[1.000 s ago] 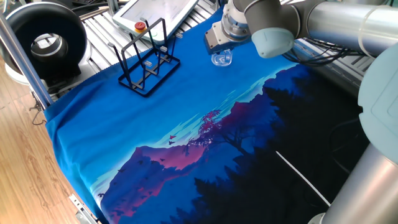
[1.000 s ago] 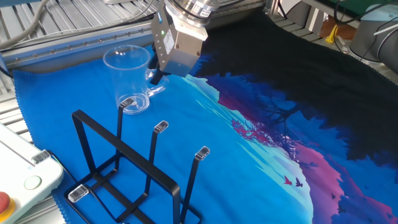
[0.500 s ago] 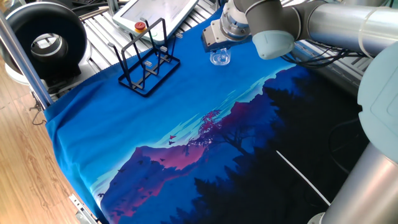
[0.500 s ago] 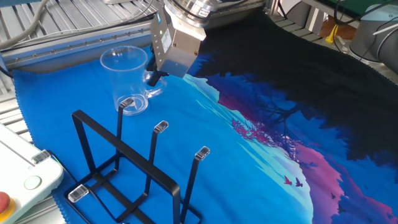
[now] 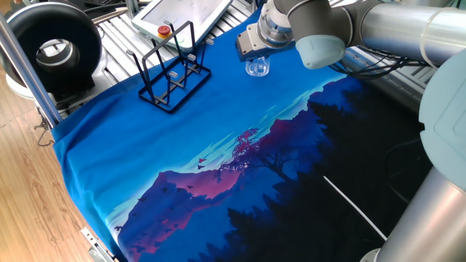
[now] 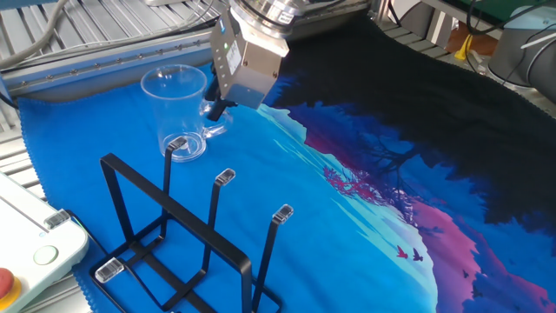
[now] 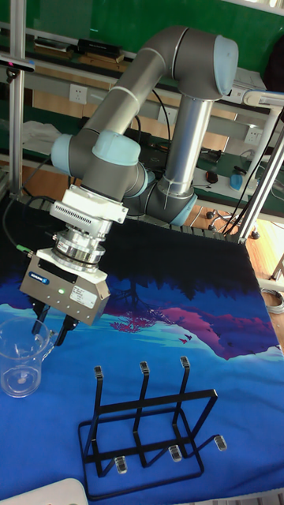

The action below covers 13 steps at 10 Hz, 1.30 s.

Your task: Put the cup on the cup rack

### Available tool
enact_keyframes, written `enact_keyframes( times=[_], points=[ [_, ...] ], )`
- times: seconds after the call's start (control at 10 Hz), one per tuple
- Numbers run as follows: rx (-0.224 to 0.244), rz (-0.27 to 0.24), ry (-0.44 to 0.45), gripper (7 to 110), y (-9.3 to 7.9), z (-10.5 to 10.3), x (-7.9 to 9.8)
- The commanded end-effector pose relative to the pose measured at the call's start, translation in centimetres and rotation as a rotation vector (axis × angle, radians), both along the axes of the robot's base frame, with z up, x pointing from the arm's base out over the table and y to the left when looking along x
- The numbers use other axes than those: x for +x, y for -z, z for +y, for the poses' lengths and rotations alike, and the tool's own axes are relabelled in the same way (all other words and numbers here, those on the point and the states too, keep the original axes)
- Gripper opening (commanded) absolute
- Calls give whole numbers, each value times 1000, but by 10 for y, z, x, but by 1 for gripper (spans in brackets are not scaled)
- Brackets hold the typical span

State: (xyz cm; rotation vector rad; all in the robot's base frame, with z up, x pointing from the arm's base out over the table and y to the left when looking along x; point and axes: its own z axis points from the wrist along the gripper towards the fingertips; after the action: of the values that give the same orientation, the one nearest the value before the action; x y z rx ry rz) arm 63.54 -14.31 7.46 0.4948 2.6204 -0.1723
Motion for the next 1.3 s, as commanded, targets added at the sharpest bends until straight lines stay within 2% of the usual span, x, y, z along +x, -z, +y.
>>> enact_keyframes(
  times=[0.0,0.2,0.5,0.7,0.9,1.0,1.1,1.2],
  points=[
    [16,27,25,44,3,-1,-8],
    [15,44,28,44,4,-1,-11],
    [21,57,26,44,-6,7,-30],
    [18,53,4,44,-11,11,-30],
    [17,78,18,44,-16,20,-35],
    [33,90,26,44,-15,23,-38],
    [28,101,20,44,-13,22,-40],
    [28,110,17,22,-12,22,-42]
  ],
)
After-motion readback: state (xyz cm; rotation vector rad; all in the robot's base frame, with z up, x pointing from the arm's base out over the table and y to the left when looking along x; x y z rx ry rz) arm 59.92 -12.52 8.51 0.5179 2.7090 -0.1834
